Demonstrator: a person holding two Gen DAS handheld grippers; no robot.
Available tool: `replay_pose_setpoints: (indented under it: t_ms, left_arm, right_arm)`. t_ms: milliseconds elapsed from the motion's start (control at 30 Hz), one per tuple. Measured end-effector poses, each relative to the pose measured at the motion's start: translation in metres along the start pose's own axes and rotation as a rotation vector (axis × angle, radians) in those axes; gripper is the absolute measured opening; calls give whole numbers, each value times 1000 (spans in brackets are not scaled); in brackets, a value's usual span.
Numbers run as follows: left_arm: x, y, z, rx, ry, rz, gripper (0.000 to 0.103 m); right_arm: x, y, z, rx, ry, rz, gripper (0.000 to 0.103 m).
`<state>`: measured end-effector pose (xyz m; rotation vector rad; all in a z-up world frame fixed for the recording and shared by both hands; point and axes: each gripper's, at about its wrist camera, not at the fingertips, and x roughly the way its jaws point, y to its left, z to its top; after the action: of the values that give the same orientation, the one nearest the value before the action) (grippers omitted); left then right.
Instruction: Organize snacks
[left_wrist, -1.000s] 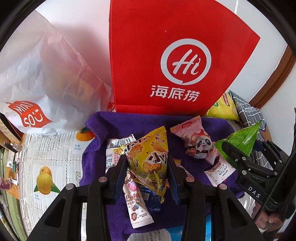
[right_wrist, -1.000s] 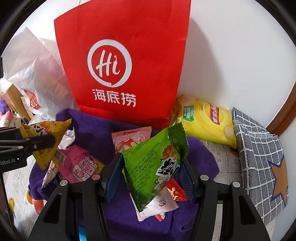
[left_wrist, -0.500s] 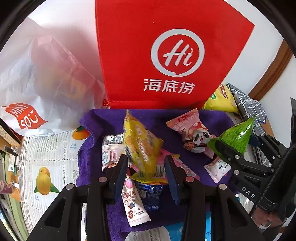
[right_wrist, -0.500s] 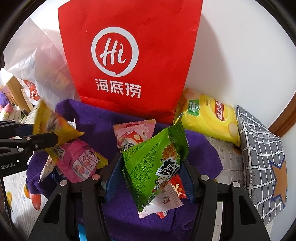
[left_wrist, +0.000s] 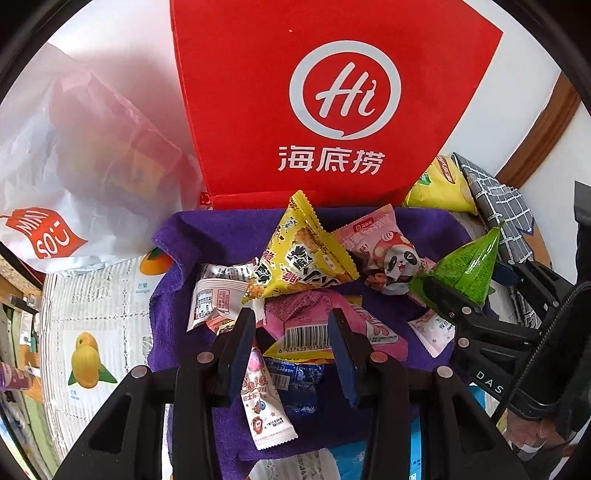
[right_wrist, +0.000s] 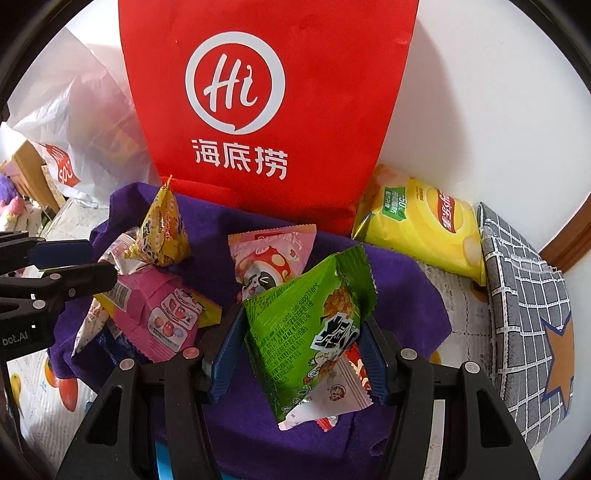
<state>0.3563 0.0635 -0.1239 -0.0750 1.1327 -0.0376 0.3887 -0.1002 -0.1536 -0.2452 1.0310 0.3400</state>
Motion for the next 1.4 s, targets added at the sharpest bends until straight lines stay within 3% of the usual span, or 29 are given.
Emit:
replay_pose_setpoints:
  t_ms: [300,667,833,1067,1400]
  left_arm:
    - [1,-3,0,8,5,10,40]
    - [-14,-4,1,-6,-21,13,65]
    - [-39,-4,-1,-9,-69,12,79]
    - [-92,-18,-20,-11,-175,22,80]
    - [-176,-47,-93,14,-347,17,85]
  right_arm:
    - [5,-2,-3,3,15,-13,59]
    - [-24,2,-2,-12,-52,-31,68]
    - [-54,0,-1,33,-113,-26,71]
    - [-109,-1,-18,103,-164,-4,74]
    - [-188,5,-80,180,-214,-32,77]
